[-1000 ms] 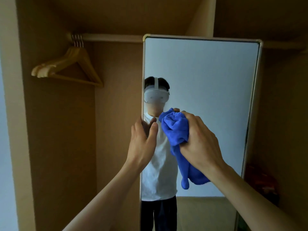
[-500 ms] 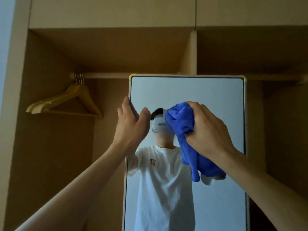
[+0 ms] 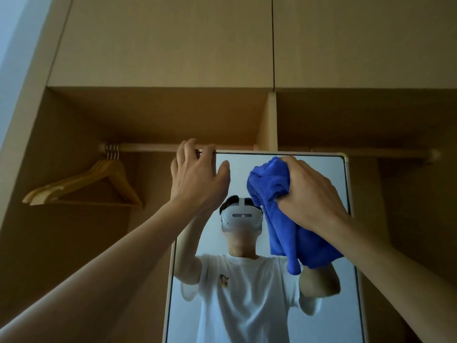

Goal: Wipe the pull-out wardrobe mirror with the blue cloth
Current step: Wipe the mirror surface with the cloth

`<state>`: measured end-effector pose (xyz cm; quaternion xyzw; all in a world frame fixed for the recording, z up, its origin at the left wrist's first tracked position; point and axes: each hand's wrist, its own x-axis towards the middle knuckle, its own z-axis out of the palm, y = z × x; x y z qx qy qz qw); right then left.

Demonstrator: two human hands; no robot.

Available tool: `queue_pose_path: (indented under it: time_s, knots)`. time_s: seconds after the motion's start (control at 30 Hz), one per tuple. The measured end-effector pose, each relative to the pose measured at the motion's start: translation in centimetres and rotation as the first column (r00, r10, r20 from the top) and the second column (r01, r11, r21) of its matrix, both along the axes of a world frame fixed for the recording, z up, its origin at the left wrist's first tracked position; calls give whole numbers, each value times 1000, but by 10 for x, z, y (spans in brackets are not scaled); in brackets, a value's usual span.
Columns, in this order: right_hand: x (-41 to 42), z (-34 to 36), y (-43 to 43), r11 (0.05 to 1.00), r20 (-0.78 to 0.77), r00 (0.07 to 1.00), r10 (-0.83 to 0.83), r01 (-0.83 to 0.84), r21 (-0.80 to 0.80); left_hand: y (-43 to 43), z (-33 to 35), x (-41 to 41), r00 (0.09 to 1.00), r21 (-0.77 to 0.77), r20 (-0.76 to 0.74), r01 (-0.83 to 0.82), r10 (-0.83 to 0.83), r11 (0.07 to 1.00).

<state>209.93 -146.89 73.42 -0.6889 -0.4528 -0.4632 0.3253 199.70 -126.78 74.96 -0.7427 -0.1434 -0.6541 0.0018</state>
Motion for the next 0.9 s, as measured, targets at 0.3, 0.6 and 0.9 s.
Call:
queue_pose_path:
  time_s: [0.3,0.6,0.9]
  knots:
    - [2,40,-14,998,60,997,-48,51,-37,-17,22,13,990,232,-138,14,18,973]
    - [4,61,-26,981,-170,985,-4,-29,-190,-18,19,8,985,199,-174,54,-19,978]
    - [-6,58,-36,990,-100,994,-48,34,-139,-33,18,-11,985,198,-172,60,-26,978]
